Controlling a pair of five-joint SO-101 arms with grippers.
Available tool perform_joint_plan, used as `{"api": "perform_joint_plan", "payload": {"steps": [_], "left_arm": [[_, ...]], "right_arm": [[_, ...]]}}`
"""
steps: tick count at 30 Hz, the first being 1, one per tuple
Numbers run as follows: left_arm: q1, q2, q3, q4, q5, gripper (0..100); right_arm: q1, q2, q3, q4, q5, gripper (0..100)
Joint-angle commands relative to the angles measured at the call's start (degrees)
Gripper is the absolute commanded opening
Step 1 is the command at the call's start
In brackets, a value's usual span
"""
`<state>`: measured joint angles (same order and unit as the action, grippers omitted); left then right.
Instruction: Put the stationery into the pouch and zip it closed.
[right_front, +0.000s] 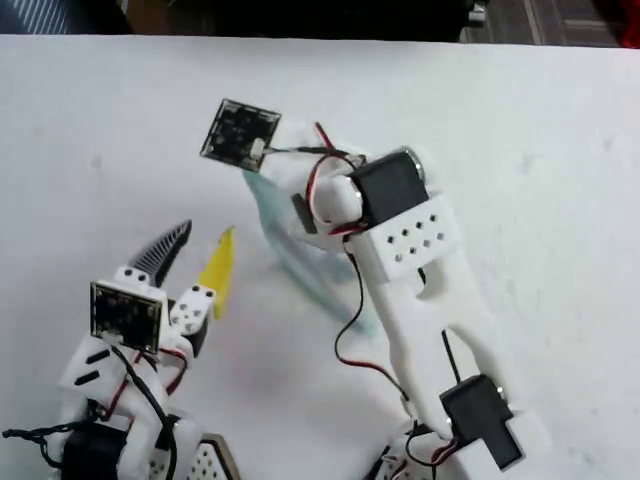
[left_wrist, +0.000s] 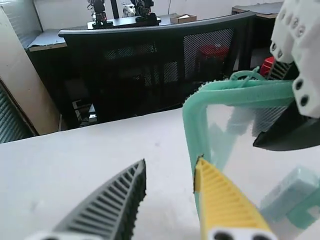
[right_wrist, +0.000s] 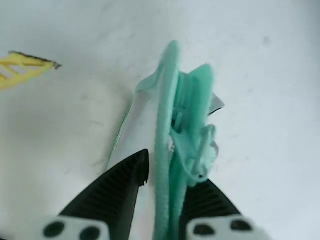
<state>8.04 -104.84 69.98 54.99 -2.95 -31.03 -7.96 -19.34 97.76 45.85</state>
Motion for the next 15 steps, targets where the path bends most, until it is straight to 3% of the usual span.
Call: {"api": "perform_joint_plan", "payload": {"steps": [1, 6, 15], "left_arm": [[0.04, -0.04, -0.26, -0.97, 0.09, 18], [-0.4, -0.04, -0.26, 0.18, -0.44, 18], [-0.48, -0.04, -0.26, 0.09, -0.44, 18]], "right_arm": [[-0.31, -7.69, -0.35, 1.01, 5.71, 1.9], [0.22, -19.74, 2.64, 1.01, 11.96, 1.9], [-0.04, -38.37, 25.05, 1.1, 27.43, 1.8]]}}
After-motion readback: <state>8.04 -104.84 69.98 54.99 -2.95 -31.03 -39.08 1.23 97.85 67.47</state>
